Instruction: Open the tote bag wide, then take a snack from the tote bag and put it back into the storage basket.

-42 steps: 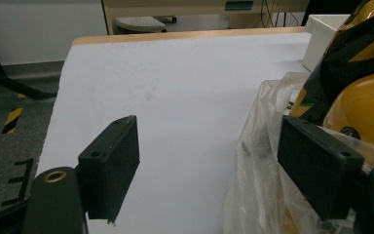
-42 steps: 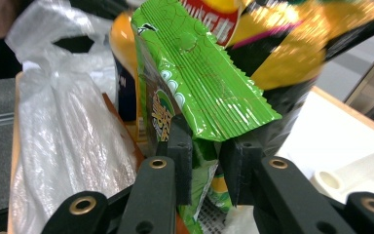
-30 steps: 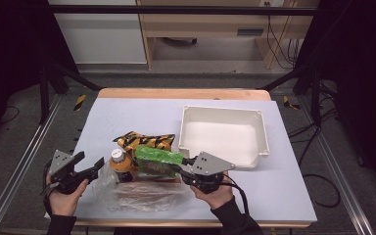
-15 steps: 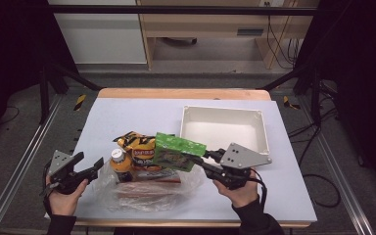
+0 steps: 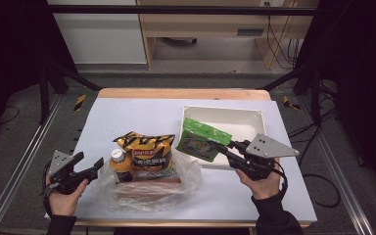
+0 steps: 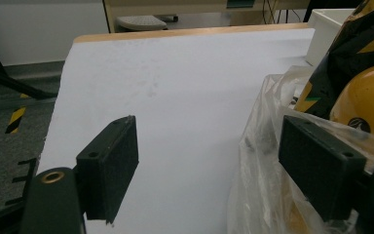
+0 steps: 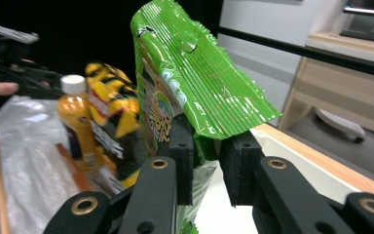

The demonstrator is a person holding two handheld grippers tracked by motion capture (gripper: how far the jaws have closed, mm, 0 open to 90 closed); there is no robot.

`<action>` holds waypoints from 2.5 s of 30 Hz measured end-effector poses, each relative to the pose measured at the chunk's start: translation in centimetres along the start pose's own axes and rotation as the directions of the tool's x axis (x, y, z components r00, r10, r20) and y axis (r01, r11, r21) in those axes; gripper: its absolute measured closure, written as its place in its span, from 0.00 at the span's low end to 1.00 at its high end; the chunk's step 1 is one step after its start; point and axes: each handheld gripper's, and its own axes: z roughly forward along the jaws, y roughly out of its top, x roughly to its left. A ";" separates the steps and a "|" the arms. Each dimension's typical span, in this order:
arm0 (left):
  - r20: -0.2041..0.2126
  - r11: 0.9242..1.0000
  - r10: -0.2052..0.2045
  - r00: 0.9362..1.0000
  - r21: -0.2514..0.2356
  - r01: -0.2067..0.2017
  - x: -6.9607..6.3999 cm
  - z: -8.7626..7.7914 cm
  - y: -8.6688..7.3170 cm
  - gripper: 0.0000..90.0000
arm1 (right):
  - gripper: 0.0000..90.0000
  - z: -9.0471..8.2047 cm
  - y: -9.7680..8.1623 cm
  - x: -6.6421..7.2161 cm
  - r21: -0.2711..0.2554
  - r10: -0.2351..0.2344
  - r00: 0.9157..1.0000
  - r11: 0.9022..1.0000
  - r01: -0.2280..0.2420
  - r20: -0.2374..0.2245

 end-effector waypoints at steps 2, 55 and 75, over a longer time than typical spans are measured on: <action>0.000 1.000 0.001 1.000 0.000 -0.001 0.0 0.0 0.0 0.24 | 0.85 0.0 -0.2 -0.5 0.008 0.009 1.000 1.000 -0.009 0.017; -0.004 1.000 -0.003 1.000 -0.011 0.003 0.5 -0.1 0.0 0.24 | 0.85 10.1 -3.3 -8.9 0.167 0.071 0.979 0.981 -0.103 0.192; -0.012 1.000 -0.009 1.000 -0.003 0.009 0.8 0.1 -0.2 0.24 | 0.84 14.7 -6.6 -10.4 0.246 0.116 0.973 0.955 -0.164 0.201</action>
